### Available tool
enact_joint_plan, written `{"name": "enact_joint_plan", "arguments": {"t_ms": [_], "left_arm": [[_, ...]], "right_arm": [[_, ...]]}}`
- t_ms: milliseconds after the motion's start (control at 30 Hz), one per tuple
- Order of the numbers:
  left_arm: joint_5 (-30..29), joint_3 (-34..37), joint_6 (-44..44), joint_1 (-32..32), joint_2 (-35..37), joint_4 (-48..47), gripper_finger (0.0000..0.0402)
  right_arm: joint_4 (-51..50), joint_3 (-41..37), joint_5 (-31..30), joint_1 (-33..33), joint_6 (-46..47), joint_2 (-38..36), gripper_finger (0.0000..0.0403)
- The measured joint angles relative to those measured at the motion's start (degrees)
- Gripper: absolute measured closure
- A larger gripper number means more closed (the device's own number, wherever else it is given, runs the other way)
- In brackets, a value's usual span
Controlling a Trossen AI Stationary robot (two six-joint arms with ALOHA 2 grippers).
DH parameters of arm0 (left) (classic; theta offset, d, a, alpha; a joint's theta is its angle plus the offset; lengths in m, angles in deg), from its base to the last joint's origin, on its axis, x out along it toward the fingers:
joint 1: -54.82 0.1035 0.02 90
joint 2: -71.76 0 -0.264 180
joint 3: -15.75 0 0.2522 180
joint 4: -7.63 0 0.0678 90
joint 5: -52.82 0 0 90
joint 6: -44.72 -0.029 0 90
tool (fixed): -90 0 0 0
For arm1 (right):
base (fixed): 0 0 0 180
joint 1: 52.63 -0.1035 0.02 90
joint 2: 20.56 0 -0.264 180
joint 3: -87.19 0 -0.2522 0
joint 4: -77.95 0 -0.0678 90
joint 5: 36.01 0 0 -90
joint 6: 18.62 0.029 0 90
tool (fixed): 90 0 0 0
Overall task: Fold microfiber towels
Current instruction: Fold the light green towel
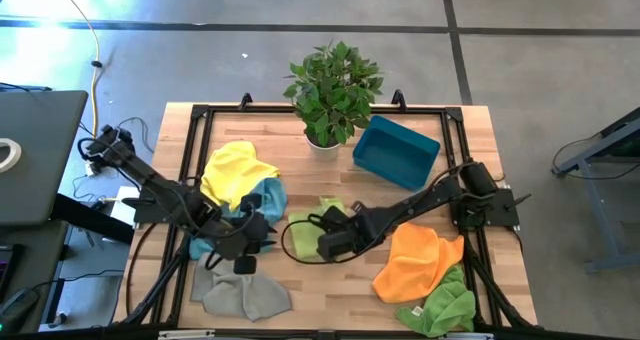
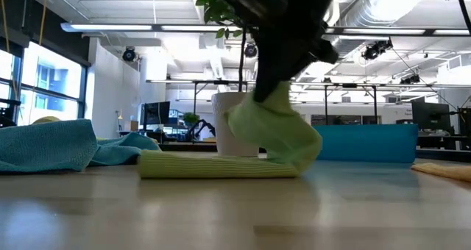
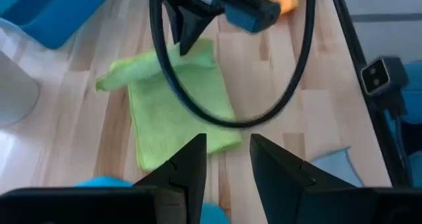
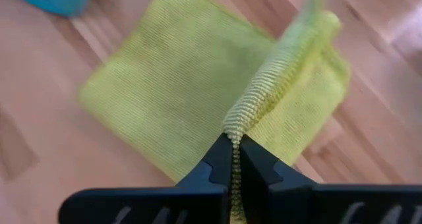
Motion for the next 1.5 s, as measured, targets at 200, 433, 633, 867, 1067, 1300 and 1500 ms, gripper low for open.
{"name": "enact_joint_plan", "arguments": {"t_ms": [200, 433, 633, 867, 1067, 1300, 1500], "left_arm": [[-1.1, 0.0, 0.9, -2.1, 0.7, -0.7, 0.0294], [-1.2, 0.0, 1.7, -4.2, 0.6, -1.0, 0.0294], [-1.2, 0.0, 3.0, -5.8, 0.6, -1.1, 0.0294], [-1.2, 0.0, 3.9, -7.4, 0.6, -1.2, 0.0294], [-1.2, 0.0, 4.7, -8.7, 0.6, -1.3, 0.0294], [-2.6, 0.0, 7.0, -9.9, 0.6, -2.9, 0.0294], [-3.2, 0.0, 7.5, -10.0, 0.6, -3.7, 0.0294]], "right_arm": [[-1.6, 1.4, -1.4, -0.2, -0.2, -0.2, 0.0403], [-11.3, 1.4, -2.1, -0.2, 6.0, -0.2, 0.0403], [-5.5, 1.4, -2.9, -0.2, 4.9, -0.2, 0.0402], [2.7, 1.4, -5.2, -0.2, 3.5, 0.1, 0.0402], [9.3, 1.3, -5.8, -0.1, 0.9, 2.0, 0.0402], [13.7, 1.3, -3.2, -0.1, 0.3, 4.5, 0.0402], [18.8, 1.3, -0.8, -0.2, -1.0, 5.5, 0.0402]]}}
